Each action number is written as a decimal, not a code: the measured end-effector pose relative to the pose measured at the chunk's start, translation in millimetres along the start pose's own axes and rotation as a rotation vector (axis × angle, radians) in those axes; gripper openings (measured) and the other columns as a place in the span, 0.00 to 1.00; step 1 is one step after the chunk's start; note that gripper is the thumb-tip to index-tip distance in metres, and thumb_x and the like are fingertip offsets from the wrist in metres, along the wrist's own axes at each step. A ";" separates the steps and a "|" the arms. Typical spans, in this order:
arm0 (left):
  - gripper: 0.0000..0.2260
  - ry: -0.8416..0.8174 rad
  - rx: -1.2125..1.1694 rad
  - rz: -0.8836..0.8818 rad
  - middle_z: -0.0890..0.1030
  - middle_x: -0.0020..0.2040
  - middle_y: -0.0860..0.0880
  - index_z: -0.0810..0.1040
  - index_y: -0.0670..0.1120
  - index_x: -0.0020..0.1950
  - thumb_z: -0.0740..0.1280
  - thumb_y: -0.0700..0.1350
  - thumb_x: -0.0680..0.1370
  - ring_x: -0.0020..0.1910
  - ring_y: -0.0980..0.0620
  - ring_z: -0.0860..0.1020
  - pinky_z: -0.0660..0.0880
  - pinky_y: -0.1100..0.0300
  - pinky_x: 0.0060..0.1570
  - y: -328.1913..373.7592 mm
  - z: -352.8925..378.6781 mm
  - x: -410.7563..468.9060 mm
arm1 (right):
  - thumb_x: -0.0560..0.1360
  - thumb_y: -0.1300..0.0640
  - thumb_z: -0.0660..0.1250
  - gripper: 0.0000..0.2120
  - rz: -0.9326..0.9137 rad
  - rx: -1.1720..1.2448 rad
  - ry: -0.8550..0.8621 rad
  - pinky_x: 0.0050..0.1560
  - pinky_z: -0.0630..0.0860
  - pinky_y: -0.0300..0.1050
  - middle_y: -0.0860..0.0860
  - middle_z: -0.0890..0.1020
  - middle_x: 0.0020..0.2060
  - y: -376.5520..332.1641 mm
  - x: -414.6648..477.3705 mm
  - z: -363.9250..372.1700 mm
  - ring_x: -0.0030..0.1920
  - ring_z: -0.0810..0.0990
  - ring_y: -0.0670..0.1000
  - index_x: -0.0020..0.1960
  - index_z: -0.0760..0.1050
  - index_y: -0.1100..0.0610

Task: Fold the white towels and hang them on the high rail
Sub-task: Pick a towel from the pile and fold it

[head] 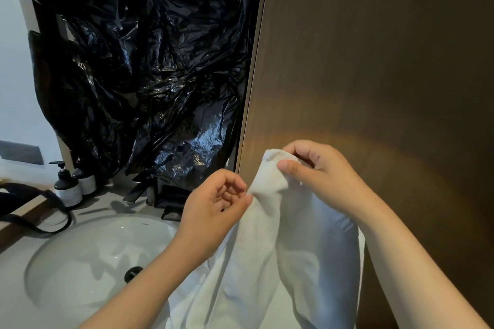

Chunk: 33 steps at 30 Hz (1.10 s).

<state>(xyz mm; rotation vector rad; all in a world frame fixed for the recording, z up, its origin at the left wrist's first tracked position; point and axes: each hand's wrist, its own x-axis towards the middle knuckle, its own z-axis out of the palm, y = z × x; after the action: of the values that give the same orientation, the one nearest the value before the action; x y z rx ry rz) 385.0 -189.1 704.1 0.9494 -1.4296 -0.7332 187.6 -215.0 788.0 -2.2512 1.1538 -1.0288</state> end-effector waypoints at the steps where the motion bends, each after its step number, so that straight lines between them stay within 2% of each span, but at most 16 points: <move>1: 0.11 -0.012 0.019 0.011 0.79 0.37 0.53 0.78 0.54 0.42 0.72 0.36 0.73 0.36 0.57 0.75 0.76 0.64 0.40 1.0 0.1 -0.5 | 0.78 0.55 0.67 0.07 0.005 -0.003 0.012 0.41 0.72 0.41 0.48 0.81 0.38 -1.0 0.4 -0.2 0.41 0.78 0.48 0.43 0.80 0.54; 4: 0.10 -0.028 0.051 0.032 0.80 0.40 0.54 0.79 0.54 0.43 0.72 0.38 0.74 0.38 0.57 0.77 0.77 0.61 0.43 3.9 2.7 -3.0 | 0.78 0.54 0.67 0.08 0.010 -0.018 0.111 0.38 0.71 0.39 0.49 0.81 0.38 -1.0 1.5 2.8 0.41 0.78 0.49 0.41 0.80 0.55; 8: 0.04 -0.074 0.153 0.064 0.82 0.46 0.54 0.81 0.48 0.47 0.73 0.41 0.73 0.48 0.54 0.80 0.77 0.54 0.54 3.1 13.1 -12.6 | 0.79 0.52 0.66 0.11 -0.039 -0.069 0.255 0.35 0.70 0.32 0.46 0.79 0.35 -2.3 1.6 -1.8 0.38 0.77 0.46 0.39 0.78 0.53; 10: 0.03 -0.073 0.179 0.080 0.83 0.48 0.55 0.84 0.45 0.45 0.74 0.41 0.73 0.52 0.56 0.79 0.76 0.55 0.55 1.3 15.8 -16.4 | 0.79 0.52 0.66 0.10 -0.081 -0.105 0.291 0.35 0.70 0.32 0.46 0.79 0.35 -3.8 2.1 -9.3 0.38 0.77 0.46 0.40 0.78 0.52; 13: 0.04 -0.085 0.256 0.105 0.84 0.50 0.56 0.87 0.45 0.46 0.74 0.43 0.74 0.52 0.61 0.79 0.74 0.61 0.55 -3.2 15.4 -15.7 | 0.79 0.52 0.66 0.09 -0.114 -0.158 0.333 0.37 0.72 0.35 0.45 0.80 0.36 -4.6 1.6 -21.8 0.40 0.78 0.47 0.41 0.79 0.50; 17: 0.04 -0.053 0.315 0.148 0.84 0.47 0.56 0.87 0.46 0.47 0.72 0.41 0.75 0.50 0.63 0.79 0.73 0.69 0.52 -11.5 16.5 -13.8 | 0.79 0.54 0.66 0.10 -0.133 -0.195 0.383 0.37 0.70 0.32 0.44 0.80 0.37 -4.8 -3.0 -35.2 0.40 0.78 0.45 0.39 0.77 0.45; 21: 0.05 0.070 0.270 0.157 0.83 0.41 0.58 0.86 0.44 0.41 0.72 0.38 0.75 0.45 0.61 0.80 0.76 0.64 0.46 -9.5 20.9 -7.2 | 0.79 0.53 0.66 0.08 -0.123 -0.248 0.445 0.38 0.72 0.35 0.44 0.80 0.36 -2.6 -9.7 -44.2 0.41 0.78 0.47 0.42 0.79 0.50; 23: 0.05 0.121 0.262 0.190 0.83 0.41 0.57 0.86 0.46 0.41 0.72 0.40 0.75 0.43 0.61 0.80 0.76 0.66 0.44 2.9 18.4 7.7 | 0.80 0.52 0.65 0.08 -0.125 -0.283 0.508 0.37 0.73 0.39 0.46 0.80 0.37 -3.6 -12.5 -54.2 0.41 0.78 0.47 0.43 0.79 0.53; 24: 0.04 0.122 0.258 0.215 0.83 0.41 0.57 0.85 0.48 0.42 0.72 0.41 0.75 0.43 0.61 0.80 0.75 0.69 0.43 12.0 16.3 17.1 | 0.80 0.52 0.65 0.09 -0.128 -0.299 0.552 0.36 0.74 0.38 0.46 0.80 0.37 -5.2 -13.6 -60.3 0.41 0.78 0.46 0.44 0.78 0.53; 27: 0.04 -0.011 0.218 0.257 0.83 0.40 0.55 0.85 0.50 0.42 0.71 0.43 0.75 0.41 0.61 0.79 0.74 0.71 0.41 38.3 17.1 43.9 | 0.81 0.51 0.63 0.08 -0.147 -0.350 0.697 0.36 0.71 0.24 0.39 0.78 0.37 -13.1 -14.5 -80.7 0.42 0.78 0.38 0.45 0.76 0.50; 29: 0.03 -0.170 0.219 0.212 0.83 0.41 0.54 0.84 0.49 0.43 0.71 0.46 0.75 0.41 0.59 0.80 0.76 0.66 0.43 44.4 26.1 49.3 | 0.81 0.52 0.62 0.07 -0.152 -0.364 0.756 0.37 0.70 0.23 0.38 0.77 0.38 -15.9 -14.7 -93.4 0.42 0.77 0.36 0.45 0.76 0.50; 33: 0.07 -0.432 0.394 0.159 0.80 0.55 0.55 0.85 0.50 0.48 0.71 0.50 0.76 0.54 0.59 0.77 0.73 0.61 0.58 15.6 43.7 36.7 | 0.81 0.53 0.62 0.07 -0.118 -0.395 0.796 0.37 0.70 0.25 0.39 0.77 0.38 -11.7 -21.0 -117.7 0.42 0.77 0.37 0.46 0.76 0.51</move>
<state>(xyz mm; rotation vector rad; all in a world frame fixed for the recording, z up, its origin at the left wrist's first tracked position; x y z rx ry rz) 341.3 -218.4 731.2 0.9948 -2.0590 -0.5669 95.6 -193.9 862.3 -2.2567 1.6578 -2.0052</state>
